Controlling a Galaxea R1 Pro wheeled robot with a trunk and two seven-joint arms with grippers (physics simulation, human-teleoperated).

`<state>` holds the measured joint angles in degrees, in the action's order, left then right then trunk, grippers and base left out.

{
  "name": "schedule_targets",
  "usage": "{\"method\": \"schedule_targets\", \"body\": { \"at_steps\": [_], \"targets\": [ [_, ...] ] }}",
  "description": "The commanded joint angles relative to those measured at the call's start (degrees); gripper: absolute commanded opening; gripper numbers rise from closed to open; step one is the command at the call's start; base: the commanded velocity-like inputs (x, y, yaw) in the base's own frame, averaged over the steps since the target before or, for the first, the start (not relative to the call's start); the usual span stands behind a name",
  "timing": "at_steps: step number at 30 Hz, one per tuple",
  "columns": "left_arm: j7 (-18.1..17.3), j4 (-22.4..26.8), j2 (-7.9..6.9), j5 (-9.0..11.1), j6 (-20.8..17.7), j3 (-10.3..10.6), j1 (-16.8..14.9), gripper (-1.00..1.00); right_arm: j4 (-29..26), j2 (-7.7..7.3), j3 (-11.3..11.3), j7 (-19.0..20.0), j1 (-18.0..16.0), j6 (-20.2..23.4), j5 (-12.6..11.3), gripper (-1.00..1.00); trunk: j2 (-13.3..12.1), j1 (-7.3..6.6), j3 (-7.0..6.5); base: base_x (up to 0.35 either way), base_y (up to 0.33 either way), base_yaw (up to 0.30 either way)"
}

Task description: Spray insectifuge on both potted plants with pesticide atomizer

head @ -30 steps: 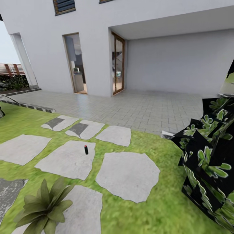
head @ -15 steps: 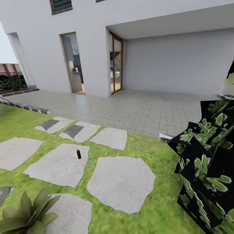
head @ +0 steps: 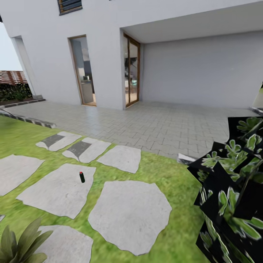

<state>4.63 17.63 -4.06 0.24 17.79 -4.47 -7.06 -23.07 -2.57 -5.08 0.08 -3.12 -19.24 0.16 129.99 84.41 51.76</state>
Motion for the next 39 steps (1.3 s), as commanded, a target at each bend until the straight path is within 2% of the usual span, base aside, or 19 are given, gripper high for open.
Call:
{"method": "schedule_targets", "body": {
  "at_steps": [1,7,14,21,30,39],
  "targets": [
    [0.0,0.0,0.01,0.0,0.2,-0.1,0.0,1.00,0.0,0.07,-0.1,0.0,0.0,-0.2,0.0,1.00,0.0,0.01,0.05,0.216,-0.230,0.255],
    [0.1,0.0,-0.08,0.1,0.2,-0.2,0.0,1.00,0.0,0.10,-0.1,0.0,0.0,-0.2,0.0,1.00,0.0,0.01,0.05,0.216,-0.230,0.247],
    [0.1,0.0,-0.16,0.3,0.2,-0.3,-0.1,1.00,0.0,0.11,-0.1,0.0,0.0,-0.2,0.0,1.00,0.0,0.01,0.05,0.279,-0.150,0.033],
    [0.1,0.0,-0.16,0.3,0.2,-0.3,-0.1,1.00,0.0,0.11,-0.1,-0.1,0.0,-0.2,0.1,1.00,0.0,0.01,0.05,0.334,0.014,0.017],
    [0.1,0.0,-0.12,0.2,0.2,-0.3,-0.1,1.00,0.0,0.19,-0.1,-0.2,0.0,-0.2,0.1,1.00,0.0,0.01,0.05,0.324,0.092,0.177],
    [0.1,0.0,-0.07,0.2,0.2,-0.3,-0.1,1.00,0.0,0.19,-0.1,-0.2,0.0,-0.2,0.0,1.00,0.0,0.01,0.05,0.067,0.009,0.016]
  ]
}}
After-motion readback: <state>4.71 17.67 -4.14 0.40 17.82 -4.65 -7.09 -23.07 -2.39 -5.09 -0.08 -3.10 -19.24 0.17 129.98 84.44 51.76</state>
